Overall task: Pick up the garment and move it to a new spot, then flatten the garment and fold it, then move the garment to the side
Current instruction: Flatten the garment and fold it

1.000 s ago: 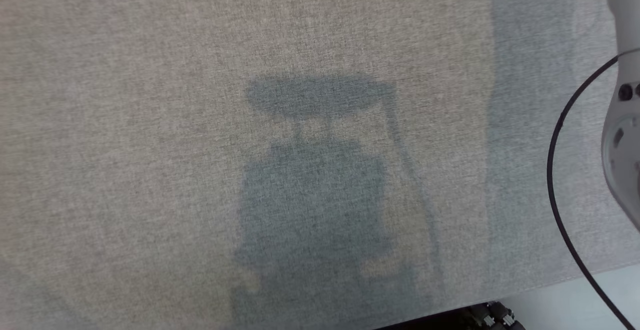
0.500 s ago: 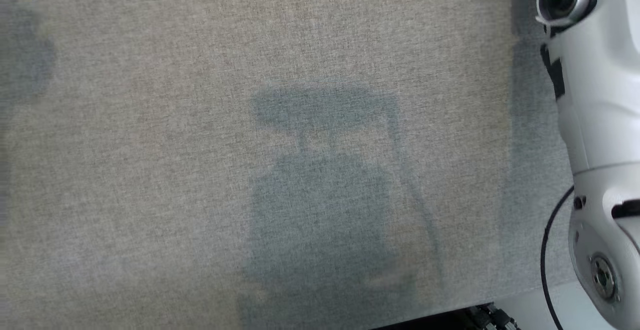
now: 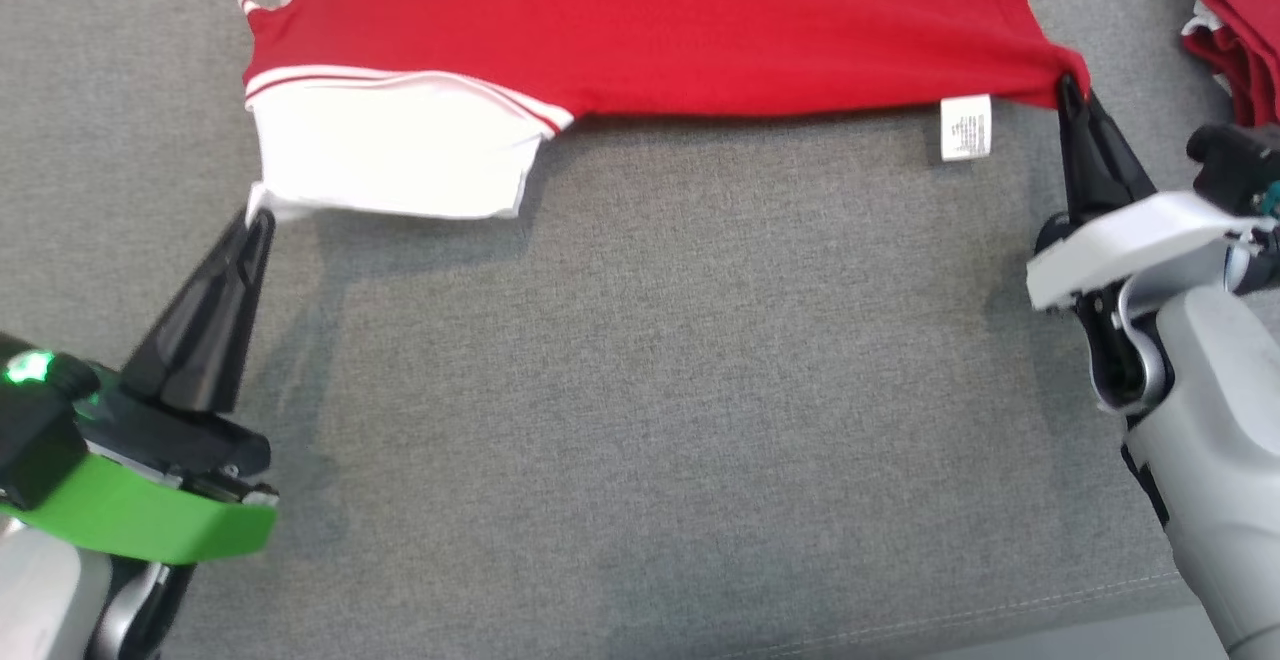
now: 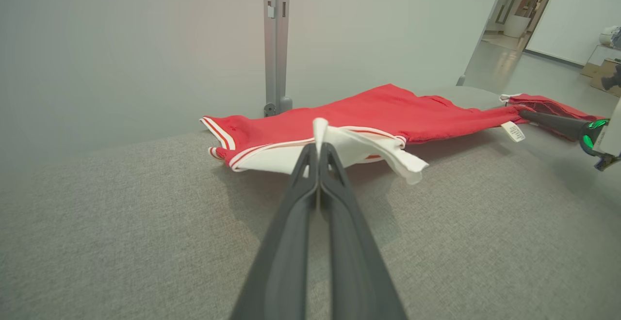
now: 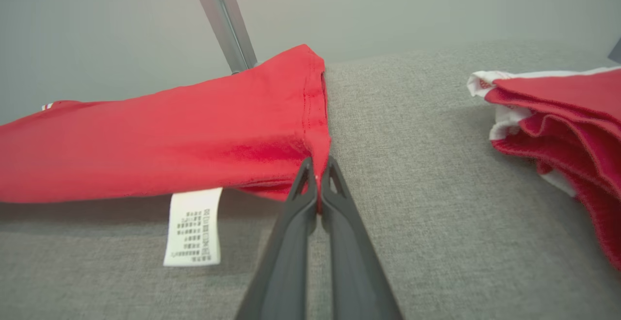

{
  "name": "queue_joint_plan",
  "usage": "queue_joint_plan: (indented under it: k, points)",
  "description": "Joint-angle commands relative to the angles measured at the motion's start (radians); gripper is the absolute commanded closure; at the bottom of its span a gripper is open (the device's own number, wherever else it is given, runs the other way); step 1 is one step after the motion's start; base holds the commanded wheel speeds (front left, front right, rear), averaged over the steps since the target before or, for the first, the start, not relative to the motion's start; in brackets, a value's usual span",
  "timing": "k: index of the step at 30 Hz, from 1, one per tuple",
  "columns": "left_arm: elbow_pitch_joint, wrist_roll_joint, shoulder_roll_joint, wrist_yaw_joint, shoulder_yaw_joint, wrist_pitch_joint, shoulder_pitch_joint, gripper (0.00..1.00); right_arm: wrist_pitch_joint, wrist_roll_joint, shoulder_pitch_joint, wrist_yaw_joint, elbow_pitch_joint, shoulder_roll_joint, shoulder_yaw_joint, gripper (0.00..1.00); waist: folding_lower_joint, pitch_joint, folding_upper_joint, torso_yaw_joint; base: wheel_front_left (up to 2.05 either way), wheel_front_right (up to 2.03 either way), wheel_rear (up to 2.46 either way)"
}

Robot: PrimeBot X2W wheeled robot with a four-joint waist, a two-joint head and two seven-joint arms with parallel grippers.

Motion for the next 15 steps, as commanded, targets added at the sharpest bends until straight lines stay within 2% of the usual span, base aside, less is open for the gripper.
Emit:
queue_joint_plan:
  k: [1,8,15]
  points:
    - [0.008,0.001,-0.011,0.002,-0.005,-0.004,0.038,1.00,-0.003,-0.017,0.047,-0.002,-0.021,-0.023,0.013,1.00,0.0001,-0.138,0.0000,0.047,0.00,0.00,0.00]
    - [0.019,-0.023,-0.079,0.002,-0.001,-0.004,0.206,1.00,-0.003,-0.114,0.241,-0.002,-0.103,-0.093,0.061,1.00,0.0001,-0.266,0.0000,0.052,0.00,0.00,0.00]
    - [-0.067,-0.059,-0.082,0.002,0.010,-0.004,0.385,1.00,-0.003,-0.148,0.424,-0.002,-0.178,-0.138,-0.018,1.00,0.0001,-0.342,0.0000,0.049,0.00,0.00,0.00]
